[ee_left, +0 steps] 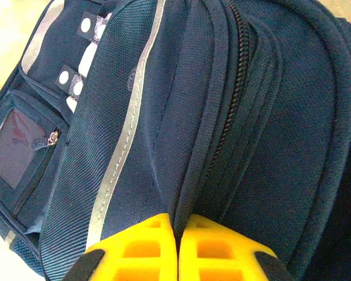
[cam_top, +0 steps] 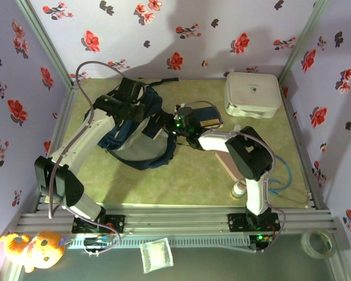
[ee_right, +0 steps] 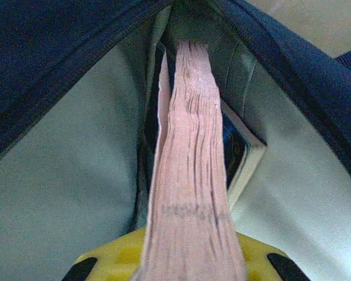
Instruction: Pack books, pencil case, and school supplies into a backpack
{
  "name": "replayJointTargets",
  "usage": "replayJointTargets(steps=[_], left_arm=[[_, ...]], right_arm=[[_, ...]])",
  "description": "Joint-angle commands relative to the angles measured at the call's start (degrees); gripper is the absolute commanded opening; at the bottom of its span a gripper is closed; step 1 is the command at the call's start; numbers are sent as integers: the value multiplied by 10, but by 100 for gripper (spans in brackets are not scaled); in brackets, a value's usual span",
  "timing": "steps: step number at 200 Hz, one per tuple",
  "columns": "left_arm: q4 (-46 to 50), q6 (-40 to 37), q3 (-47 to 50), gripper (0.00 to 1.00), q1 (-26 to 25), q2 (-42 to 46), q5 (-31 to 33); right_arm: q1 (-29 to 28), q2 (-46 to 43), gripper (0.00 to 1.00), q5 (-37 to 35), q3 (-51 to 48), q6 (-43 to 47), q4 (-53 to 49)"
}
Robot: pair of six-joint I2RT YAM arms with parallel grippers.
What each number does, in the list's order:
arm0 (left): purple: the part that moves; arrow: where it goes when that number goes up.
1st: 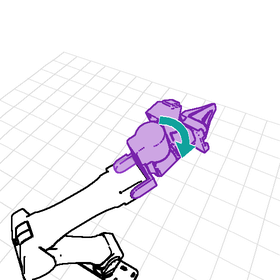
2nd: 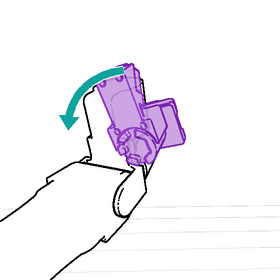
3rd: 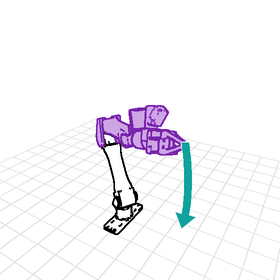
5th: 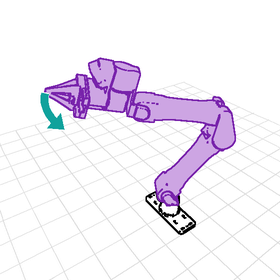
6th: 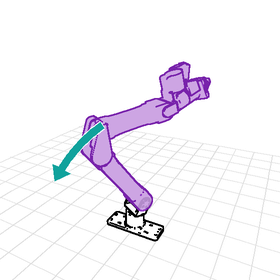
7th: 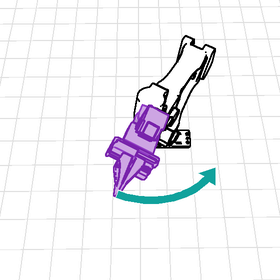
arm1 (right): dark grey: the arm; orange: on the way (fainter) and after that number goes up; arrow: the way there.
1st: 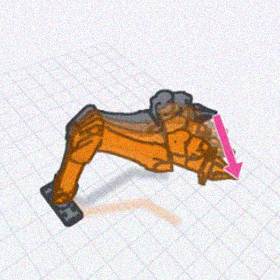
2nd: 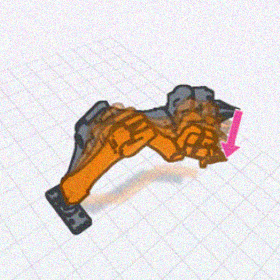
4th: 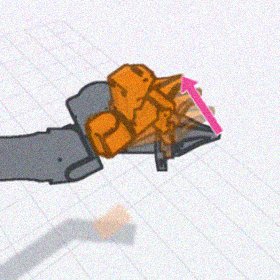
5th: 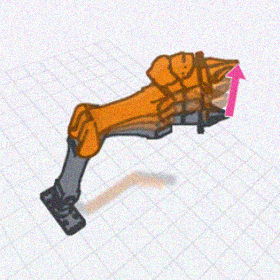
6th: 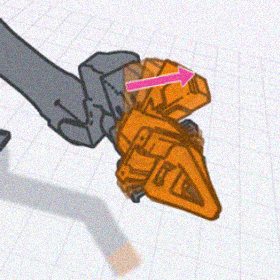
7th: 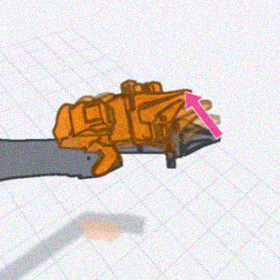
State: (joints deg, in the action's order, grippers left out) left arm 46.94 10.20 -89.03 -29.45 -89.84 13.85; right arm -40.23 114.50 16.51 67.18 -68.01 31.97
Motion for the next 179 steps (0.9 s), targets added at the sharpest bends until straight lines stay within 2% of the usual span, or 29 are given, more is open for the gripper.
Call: replayJointTargets(steps=[1, 111, 149, 179], left_arm=[[-82, 46, -20, 0, 4, 16, -6], [-101, 110, -22, 0, 18, 19, -28], [-100, 124, -13, 0, 24, 21, -34], [-106, 143, -10, 0, 44, 22, -66]], right_arm=[[-13, 38, 14, -38, 63, -35, -10], [-41, 190, 22, -39, 243, -80, -13], [-53, 226, 26, -25, 298, -88, -28], [-58, 228, 34, -24, 295, -108, -8]])
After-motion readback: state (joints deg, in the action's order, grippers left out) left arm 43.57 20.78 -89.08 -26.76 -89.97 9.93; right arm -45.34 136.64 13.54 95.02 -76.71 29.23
